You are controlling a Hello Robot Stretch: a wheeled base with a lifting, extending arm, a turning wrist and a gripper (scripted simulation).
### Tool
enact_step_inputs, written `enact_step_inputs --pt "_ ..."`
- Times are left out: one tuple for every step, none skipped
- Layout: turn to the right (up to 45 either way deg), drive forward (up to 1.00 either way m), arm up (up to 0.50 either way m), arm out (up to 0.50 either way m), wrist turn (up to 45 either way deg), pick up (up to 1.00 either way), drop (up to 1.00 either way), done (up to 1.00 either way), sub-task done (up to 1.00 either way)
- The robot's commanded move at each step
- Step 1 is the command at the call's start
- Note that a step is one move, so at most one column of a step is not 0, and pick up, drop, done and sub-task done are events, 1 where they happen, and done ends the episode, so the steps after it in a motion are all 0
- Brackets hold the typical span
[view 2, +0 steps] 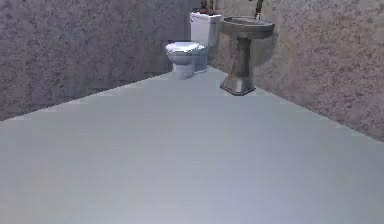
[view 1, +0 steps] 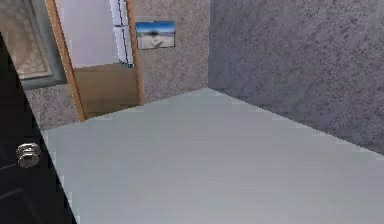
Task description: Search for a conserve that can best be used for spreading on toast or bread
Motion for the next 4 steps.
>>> enact_step_inputs --pt "0.0 0.90 0.00 0.00 0.0 0.00 0.00 0.00 0.00" --pt "-24.0 0.00 0.00 0.00 0.0 0.00 0.00 0.00 0.00" --pt "-3.0 0.00 0.00 0.00 0.0 0.00 0.00 0.00 0.00" --pt "0.0 1.00 0.00 0.00 0.0 0.00 0.00 0.00 0.00"
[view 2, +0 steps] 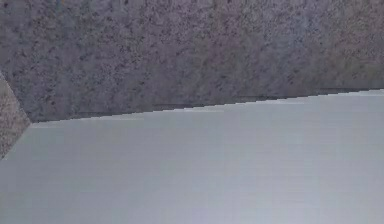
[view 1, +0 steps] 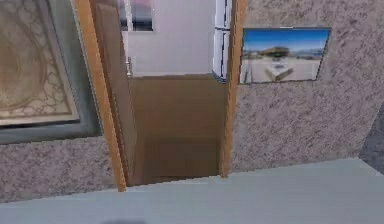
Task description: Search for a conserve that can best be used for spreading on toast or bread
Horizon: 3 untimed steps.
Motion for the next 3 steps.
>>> enact_step_inputs --pt "0.0 0.85 0.00 0.00 0.0 0.00 0.00 0.00 0.00" --pt "-12.0 0.00 0.00 0.00 0.0 0.00 0.00 0.00 0.00" --pt "0.0 1.00 0.00 0.00 0.0 0.00 0.00 0.00 0.00"
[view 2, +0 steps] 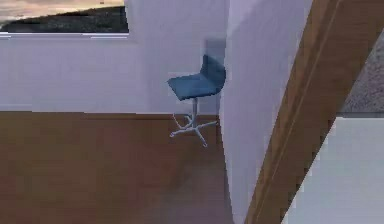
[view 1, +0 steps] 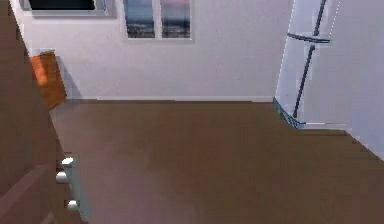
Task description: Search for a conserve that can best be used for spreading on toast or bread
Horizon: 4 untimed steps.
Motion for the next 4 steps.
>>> enact_step_inputs --pt "0.0 0.70 0.00 0.00 0.0 0.00 0.00 0.00 0.00" --pt "-42.0 0.00 0.00 0.00 0.0 0.00 0.00 0.00 0.00" --pt "0.0 0.30 0.00 0.00 0.0 0.00 0.00 0.00 0.00" --pt "-39.0 0.00 0.00 0.00 0.0 0.00 0.00 0.00 0.00"
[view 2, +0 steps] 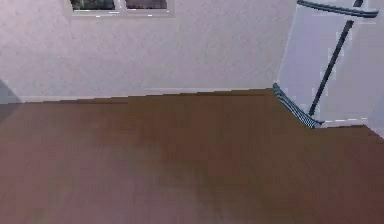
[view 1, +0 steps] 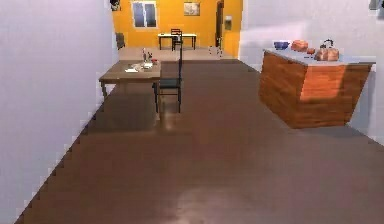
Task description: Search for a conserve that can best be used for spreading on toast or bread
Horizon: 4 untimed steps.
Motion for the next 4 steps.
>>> enact_step_inputs --pt "0.0 1.00 0.00 0.00 0.0 0.00 0.00 0.00 0.00" --pt "0.0 1.00 0.00 0.00 0.0 0.00 0.00 0.00 0.00" --pt "-6.0 0.00 0.00 0.00 0.0 0.00 0.00 0.00 0.00" --pt "0.0 0.50 0.00 0.00 0.0 0.00 0.00 0.00 0.00"
